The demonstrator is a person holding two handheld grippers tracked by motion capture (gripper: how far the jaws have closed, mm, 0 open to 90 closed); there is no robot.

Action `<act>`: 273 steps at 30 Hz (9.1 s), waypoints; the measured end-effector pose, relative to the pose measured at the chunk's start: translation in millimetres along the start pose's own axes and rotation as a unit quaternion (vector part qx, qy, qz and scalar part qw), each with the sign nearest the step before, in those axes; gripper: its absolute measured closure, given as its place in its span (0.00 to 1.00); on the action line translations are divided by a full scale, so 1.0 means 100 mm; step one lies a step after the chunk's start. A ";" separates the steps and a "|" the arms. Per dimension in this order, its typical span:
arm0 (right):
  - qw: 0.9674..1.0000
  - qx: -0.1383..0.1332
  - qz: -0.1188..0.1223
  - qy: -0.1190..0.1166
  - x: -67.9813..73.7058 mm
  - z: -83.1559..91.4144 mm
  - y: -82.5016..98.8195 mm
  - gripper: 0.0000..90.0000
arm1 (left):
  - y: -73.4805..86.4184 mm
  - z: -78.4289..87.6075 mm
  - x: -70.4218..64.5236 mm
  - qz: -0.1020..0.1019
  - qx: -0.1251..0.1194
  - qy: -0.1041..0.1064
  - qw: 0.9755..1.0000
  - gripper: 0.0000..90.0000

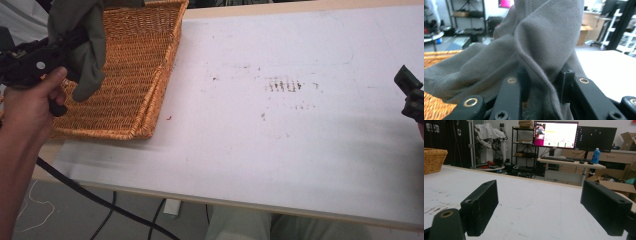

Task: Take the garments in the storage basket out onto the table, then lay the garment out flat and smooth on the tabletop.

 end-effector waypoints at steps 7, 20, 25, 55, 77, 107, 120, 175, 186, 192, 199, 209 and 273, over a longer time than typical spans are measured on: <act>1.000 0.000 0.000 0.000 0.00 0.00 0.00 0.16 | -0.21 0.01 -0.35 -0.016 -0.031 0.058 0.998 0.78; 1.000 0.000 0.000 -0.001 0.00 0.00 0.00 0.16 | -0.39 -0.22 -1.11 -0.049 -0.041 0.157 0.985 0.78; 1.000 0.000 0.000 -0.001 0.00 0.00 0.00 0.16 | -0.44 -0.32 -1.37 -0.055 -0.045 0.186 0.980 0.78; 1.000 -0.002 -0.010 -0.001 -0.02 0.00 0.00 0.16 | 0.43 -1.36 -2.91 -0.066 0.042 0.288 0.954 0.78; 1.000 -0.003 -0.015 -0.002 -0.03 0.00 0.00 0.16 | 0.76 -1.51 -2.82 -0.031 0.123 0.184 0.975 0.17; 0.989 0.073 -0.024 -0.124 0.63 -0.08 0.00 0.33 | 0.62 -1.31 -2.18 0.032 0.091 0.112 0.989 0.17; 0.947 0.250 0.034 -0.201 1.40 -0.27 0.22 0.98 | 0.68 -1.37 -2.17 0.031 0.100 0.116 0.988 0.17; 0.960 0.261 -0.054 -0.082 0.09 1.37 0.15 0.71 | 0.98 -0.94 -2.58 0.009 0.222 0.194 0.955 0.46; 0.934 0.346 -0.009 -0.081 0.28 0.63 0.59 0.97 | 1.03 -1.83 -3.03 -0.162 0.245 0.190 0.937 0.37; 0.930 0.353 -0.018 -0.096 0.26 0.70 0.59 1.00 | 1.18 -1.93 -3.01 -0.135 0.269 0.211 0.930 0.83; 0.921 0.372 -0.043 -0.108 0.26 0.88 0.55 0.99 | 1.00 -1.64 -2.62 -0.004 0.250 0.163 0.954 0.95; 0.937 0.320 -0.050 -0.128 0.16 0.15 0.38 0.53 | 1.05 -1.25 -2.11 0.045 0.269 0.080 0.959 0.95; 0.967 0.250 -0.040 0.021 -0.81 -1.15 -0.04 0.63 | 1.02 -1.42 -2.38 0.030 0.262 0.077 0.962 0.55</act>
Point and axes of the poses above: each handheld gripper's, and its own axes: z roughly backward along the jaws, y roughly out of its underside, x roughly to its left, the point moved 10 cm from there along -z, roughly forward along the jaws, and after that the axes turned 4 degrees about -z, right-handed, at the moved point
